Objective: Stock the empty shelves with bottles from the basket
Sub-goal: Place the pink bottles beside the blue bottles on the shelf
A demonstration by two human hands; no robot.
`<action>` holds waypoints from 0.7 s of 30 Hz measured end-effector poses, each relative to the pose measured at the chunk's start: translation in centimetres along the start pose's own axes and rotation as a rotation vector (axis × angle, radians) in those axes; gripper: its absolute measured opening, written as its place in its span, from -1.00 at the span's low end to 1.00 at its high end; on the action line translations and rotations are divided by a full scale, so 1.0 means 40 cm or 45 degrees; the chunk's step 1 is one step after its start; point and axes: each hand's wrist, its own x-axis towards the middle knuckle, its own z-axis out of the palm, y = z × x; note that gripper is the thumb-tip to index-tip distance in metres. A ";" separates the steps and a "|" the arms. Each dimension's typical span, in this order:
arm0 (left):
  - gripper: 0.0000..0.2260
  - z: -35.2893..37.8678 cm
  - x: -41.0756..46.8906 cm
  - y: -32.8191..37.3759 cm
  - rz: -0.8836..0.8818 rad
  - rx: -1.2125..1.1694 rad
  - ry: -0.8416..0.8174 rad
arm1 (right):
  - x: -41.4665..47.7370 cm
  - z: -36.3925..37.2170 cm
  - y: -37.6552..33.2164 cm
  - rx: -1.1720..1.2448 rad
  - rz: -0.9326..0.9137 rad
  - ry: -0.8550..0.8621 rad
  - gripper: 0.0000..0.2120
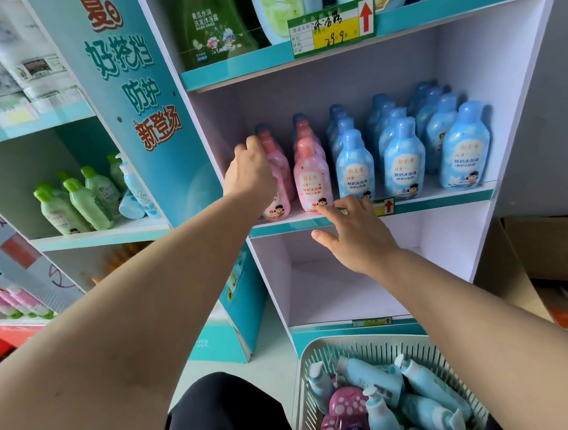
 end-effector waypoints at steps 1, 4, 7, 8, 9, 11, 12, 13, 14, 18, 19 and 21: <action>-0.55 0.001 -0.007 0.001 0.012 -0.010 0.015 | -0.002 0.000 -0.001 -0.013 -0.003 -0.010 -0.47; -0.50 0.000 -0.042 0.012 0.088 -0.013 0.034 | -0.005 -0.005 -0.003 0.037 -0.004 -0.060 -0.46; -0.54 -0.002 -0.093 0.019 0.177 -0.038 0.063 | -0.009 -0.008 -0.005 0.134 0.003 -0.076 -0.47; -0.56 0.000 -0.108 0.019 0.206 -0.048 0.070 | -0.014 -0.007 -0.006 0.147 0.000 -0.059 -0.47; -0.57 0.003 -0.124 0.015 0.227 -0.058 0.064 | -0.025 -0.006 -0.008 0.156 0.001 -0.032 -0.49; -0.60 0.011 -0.153 0.007 0.237 -0.085 0.001 | -0.047 -0.004 -0.012 0.157 0.014 0.013 -0.52; -0.61 0.018 -0.173 0.002 0.235 -0.095 -0.044 | -0.065 -0.001 -0.013 0.143 0.031 0.006 -0.53; -0.63 0.023 -0.184 -0.001 0.239 -0.086 -0.073 | -0.075 0.002 -0.011 0.124 0.050 -0.012 -0.54; -0.64 0.030 -0.199 -0.004 0.244 -0.067 -0.100 | -0.088 0.008 -0.007 0.103 0.072 -0.045 -0.54; -0.61 0.069 -0.262 -0.023 0.245 -0.028 -0.274 | -0.149 0.040 0.023 0.093 0.159 -0.196 -0.53; -0.61 0.082 -0.278 -0.027 0.242 -0.022 -0.320 | -0.165 0.052 0.035 0.095 0.168 -0.209 -0.53; -0.61 0.113 -0.306 -0.036 0.237 -0.012 -0.405 | -0.194 0.074 0.057 0.117 0.200 -0.227 -0.54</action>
